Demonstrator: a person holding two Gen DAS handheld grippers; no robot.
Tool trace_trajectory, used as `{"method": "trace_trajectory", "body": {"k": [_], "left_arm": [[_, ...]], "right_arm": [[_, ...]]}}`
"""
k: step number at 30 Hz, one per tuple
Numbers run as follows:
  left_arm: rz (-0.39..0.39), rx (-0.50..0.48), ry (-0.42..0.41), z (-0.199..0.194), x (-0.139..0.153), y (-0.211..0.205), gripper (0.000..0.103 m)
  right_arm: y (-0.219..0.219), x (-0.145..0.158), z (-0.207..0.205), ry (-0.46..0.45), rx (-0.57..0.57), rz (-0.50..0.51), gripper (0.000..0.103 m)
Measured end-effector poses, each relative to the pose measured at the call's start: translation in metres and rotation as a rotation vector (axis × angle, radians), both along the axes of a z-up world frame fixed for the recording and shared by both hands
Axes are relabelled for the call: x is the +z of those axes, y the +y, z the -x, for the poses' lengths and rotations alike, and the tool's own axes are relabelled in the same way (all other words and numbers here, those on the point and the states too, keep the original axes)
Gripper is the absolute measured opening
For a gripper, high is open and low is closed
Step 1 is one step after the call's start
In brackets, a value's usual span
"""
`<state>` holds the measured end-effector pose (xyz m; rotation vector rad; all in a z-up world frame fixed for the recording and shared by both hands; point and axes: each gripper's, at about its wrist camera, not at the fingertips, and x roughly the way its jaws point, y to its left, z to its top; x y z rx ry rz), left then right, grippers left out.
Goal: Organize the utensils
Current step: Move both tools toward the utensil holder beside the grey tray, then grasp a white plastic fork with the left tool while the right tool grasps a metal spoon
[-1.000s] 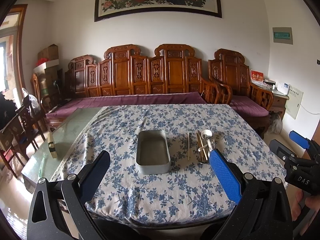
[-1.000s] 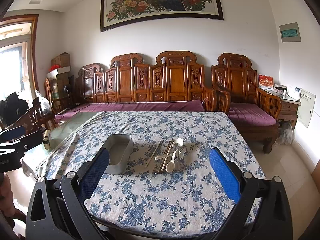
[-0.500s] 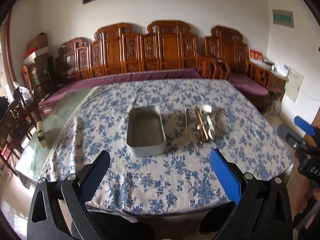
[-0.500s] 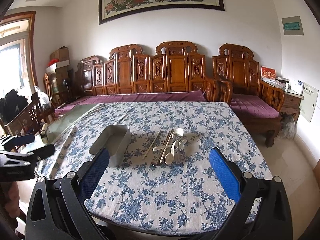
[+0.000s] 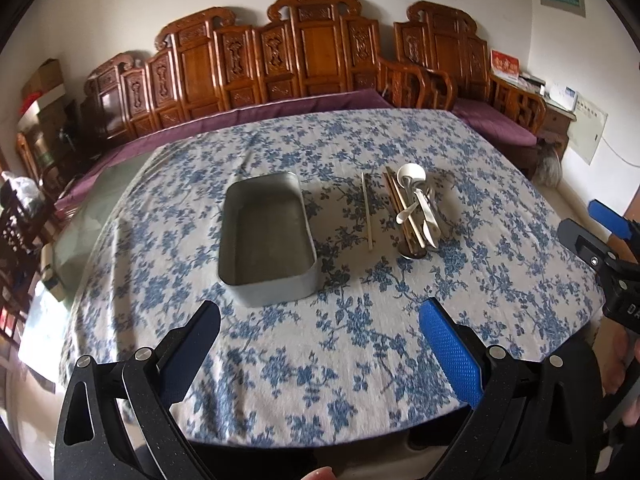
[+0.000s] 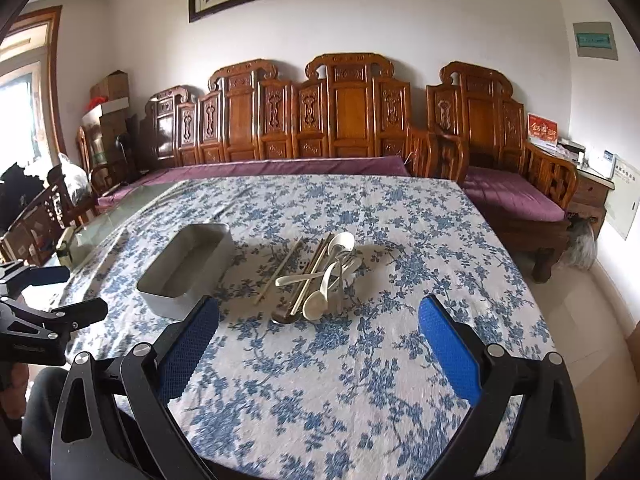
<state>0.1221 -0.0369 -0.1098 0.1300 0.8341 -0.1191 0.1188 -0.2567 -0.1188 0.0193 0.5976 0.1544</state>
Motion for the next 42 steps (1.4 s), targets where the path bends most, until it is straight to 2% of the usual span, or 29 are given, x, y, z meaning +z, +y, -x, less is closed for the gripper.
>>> {"method": "trace_trajectory", "body": {"k": [2,14,16,18,24,28,34,36,40,42], "left_arm": [[-0.001,-0.009,0.013,-0.012,-0.006,-0.002,0.096],[0.068,-0.121,0.078,-0.074,-0.035,-0.03,0.096],[0.057,-0.144,0.079,-0.084,-0.039,-0.039,0.091],[0.052,-0.163,0.089,-0.095,-0.043,-0.047,0.081],[0.069,-0.211,0.118,-0.129,-0.057,-0.072,0.064],[0.086,-0.236,0.163,-0.157,-0.07,-0.092,0.063],[0.077,-0.256,0.225,-0.189,-0.094,-0.111,0.047],[0.101,-0.254,0.275,-0.199,-0.104,-0.112,0.039],[0.142,-0.255,0.324,-0.207,-0.115,-0.113,0.035],[0.132,-0.252,0.331,-0.208,-0.118,-0.115,0.019]], "right_arm": [[-0.002,-0.007,-0.015,0.021,0.016,-0.006,0.089],[-0.016,-0.048,-0.114,0.101,0.051,-0.013,0.07],[-0.018,-0.06,-0.128,0.123,0.051,-0.013,0.069],[-0.023,-0.075,-0.141,0.155,0.052,-0.029,0.068],[-0.031,-0.109,-0.154,0.23,0.052,-0.041,0.066],[-0.034,-0.115,-0.151,0.232,0.062,-0.037,0.066],[-0.038,-0.121,-0.153,0.259,0.051,-0.024,0.066],[-0.039,-0.122,-0.152,0.263,0.049,-0.02,0.066],[-0.038,-0.12,-0.153,0.258,0.051,-0.026,0.066],[-0.035,-0.12,-0.153,0.254,0.056,-0.015,0.066]]}}
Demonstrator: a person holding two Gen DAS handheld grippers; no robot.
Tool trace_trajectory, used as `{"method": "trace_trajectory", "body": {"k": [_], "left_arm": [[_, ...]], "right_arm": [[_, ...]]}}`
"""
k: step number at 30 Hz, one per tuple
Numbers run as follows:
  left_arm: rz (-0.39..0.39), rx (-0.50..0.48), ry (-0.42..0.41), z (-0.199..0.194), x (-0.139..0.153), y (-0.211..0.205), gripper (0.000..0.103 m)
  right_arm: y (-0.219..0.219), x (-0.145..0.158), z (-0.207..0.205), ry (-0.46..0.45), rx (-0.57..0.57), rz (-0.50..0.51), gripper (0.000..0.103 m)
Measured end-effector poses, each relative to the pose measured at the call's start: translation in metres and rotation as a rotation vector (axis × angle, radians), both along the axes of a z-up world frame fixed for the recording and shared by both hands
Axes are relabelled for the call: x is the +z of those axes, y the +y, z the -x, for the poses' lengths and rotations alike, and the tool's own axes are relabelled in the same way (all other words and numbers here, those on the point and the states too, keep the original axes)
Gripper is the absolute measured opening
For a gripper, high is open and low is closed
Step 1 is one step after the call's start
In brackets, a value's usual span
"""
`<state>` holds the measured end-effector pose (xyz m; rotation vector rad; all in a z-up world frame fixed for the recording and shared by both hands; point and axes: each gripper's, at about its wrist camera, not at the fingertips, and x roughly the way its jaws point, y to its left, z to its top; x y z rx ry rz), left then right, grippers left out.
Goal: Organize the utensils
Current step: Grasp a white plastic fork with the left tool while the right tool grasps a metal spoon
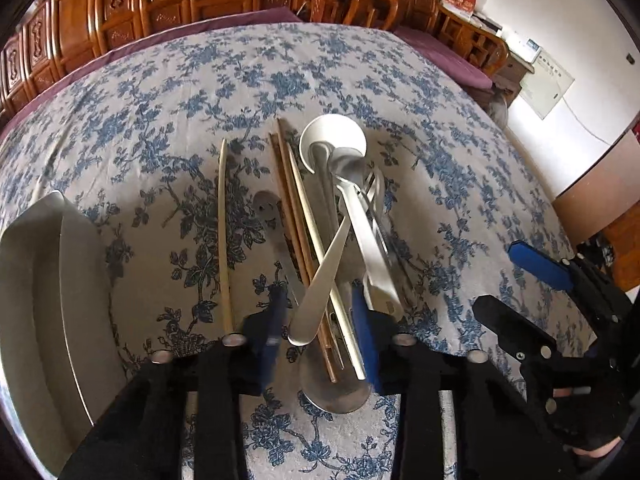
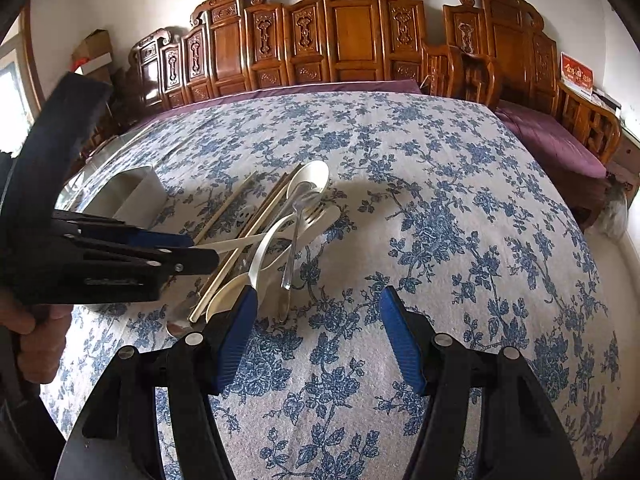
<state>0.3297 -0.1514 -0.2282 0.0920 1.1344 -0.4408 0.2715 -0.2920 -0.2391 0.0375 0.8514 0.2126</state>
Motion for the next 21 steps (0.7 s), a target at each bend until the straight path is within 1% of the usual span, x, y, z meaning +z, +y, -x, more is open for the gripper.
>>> {"method": "trace_trajectory", "body": {"k": [1,4,6,9,11,16,21], "left_arm": [[-0.008,-0.006,-0.001,0.001,-0.001,-0.002,0.018],[0.003,-0.024,-0.016,0.006,0.002,-0.005,0.015],[0.011,-0.039,-0.041,0.012,0.01,-0.007,0.012],[0.014,-0.065,-0.097,0.028,0.026,-0.009,0.011],[0.019,-0.078,-0.115,0.036,0.034,-0.009,0.011],[0.035,-0.049,-0.137,0.053,0.045,0.005,0.011],[0.081,0.012,-0.159,0.077,0.051,0.026,0.011]], "right_arm": [[0.001,0.0,0.0,0.001,0.002,0.006,0.066],[0.002,0.001,0.0,-0.002,0.003,0.011,0.066],[0.002,0.001,-0.001,-0.002,-0.001,0.012,0.066],[0.001,-0.001,-0.001,0.0,-0.005,0.017,0.066],[0.001,-0.001,-0.001,0.003,-0.008,0.017,0.066],[0.001,0.0,0.0,-0.003,-0.007,0.014,0.066],[0.0,-0.002,-0.002,0.01,-0.007,-0.007,0.066]]}}
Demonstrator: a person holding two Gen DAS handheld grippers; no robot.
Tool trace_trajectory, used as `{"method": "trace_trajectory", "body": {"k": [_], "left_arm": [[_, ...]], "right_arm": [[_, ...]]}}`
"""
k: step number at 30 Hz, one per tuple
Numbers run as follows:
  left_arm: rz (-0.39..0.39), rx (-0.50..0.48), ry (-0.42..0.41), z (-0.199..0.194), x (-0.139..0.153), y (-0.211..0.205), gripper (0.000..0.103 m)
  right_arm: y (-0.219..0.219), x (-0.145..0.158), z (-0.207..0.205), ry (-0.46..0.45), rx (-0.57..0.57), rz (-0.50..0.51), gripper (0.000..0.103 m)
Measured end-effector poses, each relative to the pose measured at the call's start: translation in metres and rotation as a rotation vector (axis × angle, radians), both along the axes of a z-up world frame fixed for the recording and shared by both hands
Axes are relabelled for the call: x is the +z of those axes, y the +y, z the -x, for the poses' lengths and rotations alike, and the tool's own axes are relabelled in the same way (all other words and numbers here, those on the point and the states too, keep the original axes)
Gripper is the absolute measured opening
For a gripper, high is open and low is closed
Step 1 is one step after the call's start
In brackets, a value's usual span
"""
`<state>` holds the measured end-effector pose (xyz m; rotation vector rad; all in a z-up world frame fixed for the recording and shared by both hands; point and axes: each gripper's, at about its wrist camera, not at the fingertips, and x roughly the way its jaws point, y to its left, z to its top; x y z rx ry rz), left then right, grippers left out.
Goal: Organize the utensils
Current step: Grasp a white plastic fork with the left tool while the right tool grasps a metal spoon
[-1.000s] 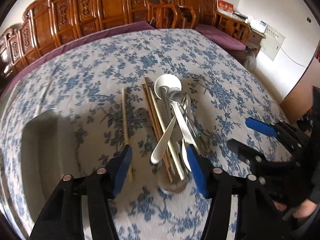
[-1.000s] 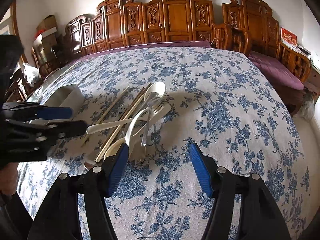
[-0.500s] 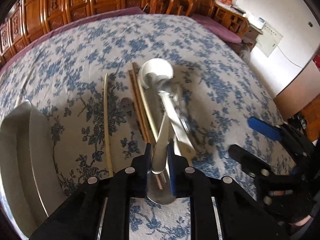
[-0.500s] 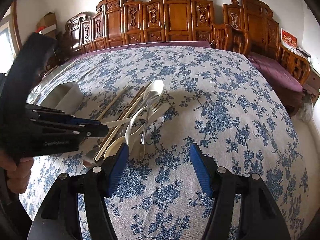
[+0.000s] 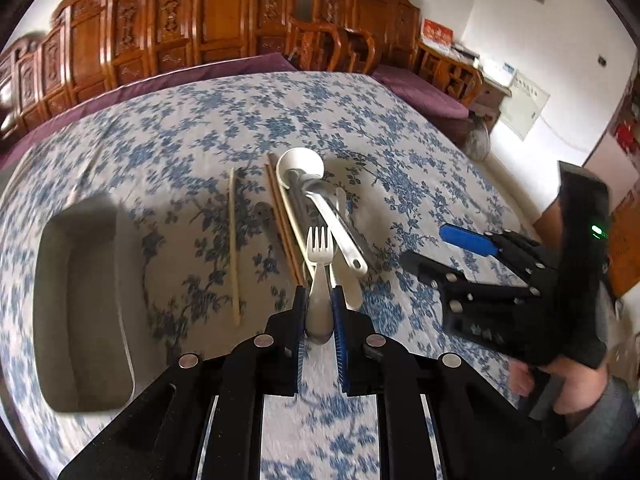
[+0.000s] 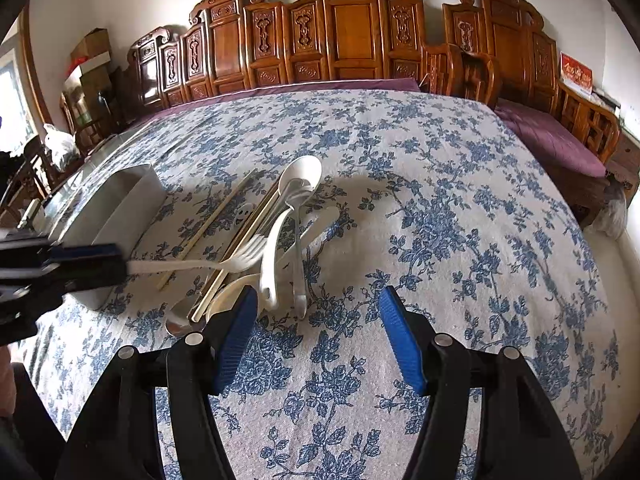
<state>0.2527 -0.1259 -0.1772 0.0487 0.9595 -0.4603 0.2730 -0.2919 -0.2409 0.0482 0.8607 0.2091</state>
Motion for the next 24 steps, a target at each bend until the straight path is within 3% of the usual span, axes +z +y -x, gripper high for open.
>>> {"method": "trace_trajectory", "body": {"k": [10,14,24], "left_arm": [[-0.01,0.016,-0.127,0.031,0.026,0.012,0.011],[-0.021,0.016,-0.139,0.03,0.028,0.017,0.011],[-0.026,0.005,-0.151,0.014,0.021,0.032,0.011]], "right_arm": [[0.013,-0.004,-0.006,0.014,0.046,-0.023,0.066],[0.024,-0.006,-0.015,0.02,0.091,-0.057,0.047],[0.031,-0.018,-0.055,0.073,0.114,-0.104,0.026]]}}
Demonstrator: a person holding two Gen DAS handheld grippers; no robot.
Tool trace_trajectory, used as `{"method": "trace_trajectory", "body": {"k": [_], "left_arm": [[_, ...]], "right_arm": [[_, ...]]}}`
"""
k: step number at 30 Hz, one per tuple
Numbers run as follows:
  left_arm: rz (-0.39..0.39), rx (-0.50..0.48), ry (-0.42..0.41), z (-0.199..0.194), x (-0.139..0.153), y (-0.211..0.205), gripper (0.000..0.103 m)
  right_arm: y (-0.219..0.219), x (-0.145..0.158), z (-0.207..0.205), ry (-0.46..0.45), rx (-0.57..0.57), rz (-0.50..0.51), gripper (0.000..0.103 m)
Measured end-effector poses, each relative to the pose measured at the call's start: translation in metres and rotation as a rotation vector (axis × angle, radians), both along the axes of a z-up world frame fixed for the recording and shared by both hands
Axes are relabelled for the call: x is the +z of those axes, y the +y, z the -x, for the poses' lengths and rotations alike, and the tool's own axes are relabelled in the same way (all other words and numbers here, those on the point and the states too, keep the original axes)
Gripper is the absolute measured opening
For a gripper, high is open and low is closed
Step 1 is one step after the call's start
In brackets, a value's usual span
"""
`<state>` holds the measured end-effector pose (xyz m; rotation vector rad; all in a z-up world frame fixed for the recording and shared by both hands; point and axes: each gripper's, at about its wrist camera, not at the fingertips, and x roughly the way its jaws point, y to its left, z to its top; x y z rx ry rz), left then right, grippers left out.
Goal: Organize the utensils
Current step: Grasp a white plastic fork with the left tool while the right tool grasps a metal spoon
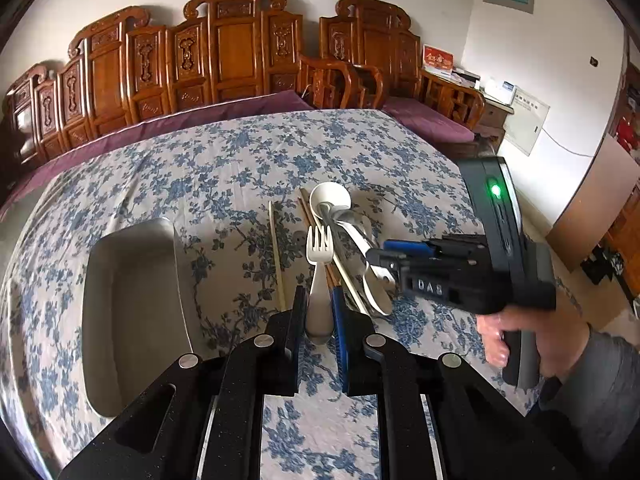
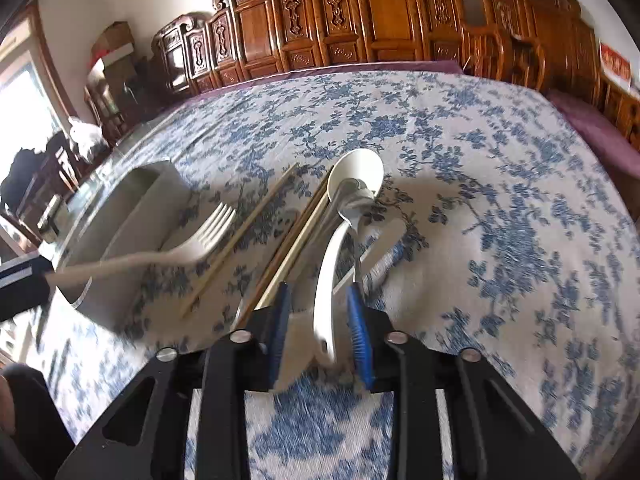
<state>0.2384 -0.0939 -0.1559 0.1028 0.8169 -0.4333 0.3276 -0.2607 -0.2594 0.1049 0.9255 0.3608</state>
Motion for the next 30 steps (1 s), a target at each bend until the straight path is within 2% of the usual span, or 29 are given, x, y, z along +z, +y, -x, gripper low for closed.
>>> {"method": "trace_trajectory", "body": {"k": [4,12,21,30], "left_arm": [[0.0,-0.012,-0.015,-0.001,-0.003,0.006,0.011],[0.022,-0.001,-0.043,0.0,-0.001,0.019,0.011],[0.054,0.007,-0.032,-0.008,-0.003,0.023,0.011],[0.055,0.016,-0.023,-0.012,-0.009,0.026,0.011]], "right_arm": [[0.002,-0.002,-0.011,0.028,-0.022,-0.029,0.025],[0.002,0.007,-0.02,-0.015,-0.056,0.076,0.025],[-0.002,-0.017,-0.023,0.052,-0.047,0.17,0.025],[-0.001,-0.023,-0.028,0.059,-0.072,0.175,0.022]]}}
